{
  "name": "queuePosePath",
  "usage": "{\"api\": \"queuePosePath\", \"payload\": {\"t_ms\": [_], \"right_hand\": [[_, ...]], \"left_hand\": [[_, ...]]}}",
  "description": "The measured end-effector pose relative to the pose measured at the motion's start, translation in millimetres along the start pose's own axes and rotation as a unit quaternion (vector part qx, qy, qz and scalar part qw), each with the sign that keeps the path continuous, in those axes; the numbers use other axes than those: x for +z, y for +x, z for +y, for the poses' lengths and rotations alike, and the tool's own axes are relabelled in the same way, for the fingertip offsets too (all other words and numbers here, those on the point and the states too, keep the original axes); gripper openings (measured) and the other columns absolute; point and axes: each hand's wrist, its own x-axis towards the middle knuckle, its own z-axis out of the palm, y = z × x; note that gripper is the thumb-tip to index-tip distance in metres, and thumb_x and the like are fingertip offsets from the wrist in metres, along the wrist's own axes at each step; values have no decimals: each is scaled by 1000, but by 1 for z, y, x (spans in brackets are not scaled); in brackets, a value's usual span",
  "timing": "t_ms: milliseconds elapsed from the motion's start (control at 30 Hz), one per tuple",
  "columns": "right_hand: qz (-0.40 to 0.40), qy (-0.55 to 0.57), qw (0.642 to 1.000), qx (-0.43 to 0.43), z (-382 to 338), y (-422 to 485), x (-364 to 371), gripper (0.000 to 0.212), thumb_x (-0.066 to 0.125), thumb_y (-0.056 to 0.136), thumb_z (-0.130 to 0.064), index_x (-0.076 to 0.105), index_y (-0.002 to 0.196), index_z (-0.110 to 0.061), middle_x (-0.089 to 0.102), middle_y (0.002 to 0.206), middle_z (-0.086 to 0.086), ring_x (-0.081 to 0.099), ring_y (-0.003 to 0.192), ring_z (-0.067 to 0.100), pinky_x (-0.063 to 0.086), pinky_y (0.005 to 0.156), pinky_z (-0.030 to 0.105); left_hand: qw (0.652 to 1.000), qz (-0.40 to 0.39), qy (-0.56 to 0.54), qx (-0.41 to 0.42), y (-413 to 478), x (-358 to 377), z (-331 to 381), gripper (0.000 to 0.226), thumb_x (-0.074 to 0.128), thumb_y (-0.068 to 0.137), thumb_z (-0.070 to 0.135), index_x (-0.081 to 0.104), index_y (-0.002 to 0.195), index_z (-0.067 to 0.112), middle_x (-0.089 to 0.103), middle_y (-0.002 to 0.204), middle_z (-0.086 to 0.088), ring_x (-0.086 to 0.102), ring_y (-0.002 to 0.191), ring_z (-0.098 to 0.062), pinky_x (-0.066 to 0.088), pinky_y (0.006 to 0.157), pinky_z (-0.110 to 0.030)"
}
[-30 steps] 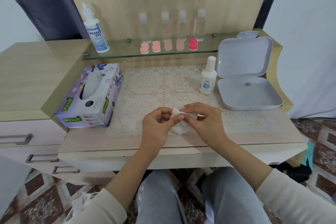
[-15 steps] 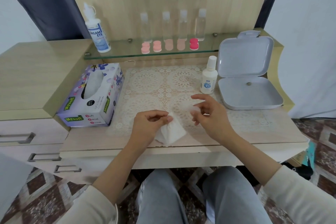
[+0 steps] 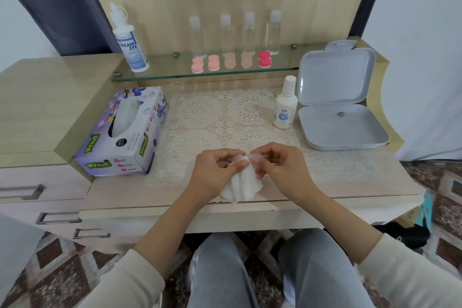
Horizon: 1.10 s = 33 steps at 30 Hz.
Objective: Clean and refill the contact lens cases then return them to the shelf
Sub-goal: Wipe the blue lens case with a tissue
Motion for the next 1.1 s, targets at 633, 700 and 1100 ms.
{"api": "queuePosePath", "payload": {"t_ms": [633,700,1100], "right_hand": [[-11,29,999,9,-2,4,1,4,66,81,1,68,83,-2,66,69,17,60,54,20,52,56,25],[-14,27,999,8,-3,4,1,5,65,81,1,67,83,-3,65,67,13,59,53,17,51,54,22],[-9,26,1000,7,-4,5,4,10,65,80,3,67,80,-7,65,65,10,59,52,15,51,53,21]], "left_hand": [[996,-13,-93,7,-3,-8,1,21,61,82,1,70,90,17,72,83,12,66,86,-5,49,73,-13],[994,-39,-100,4,-5,-13,-1,26,60,81,-2,69,93,19,72,87,9,66,89,-7,50,74,-14],[998,-4,-60,19,-5,-9,0,23,62,81,0,69,85,22,72,78,13,67,80,-6,53,73,-18]]}}
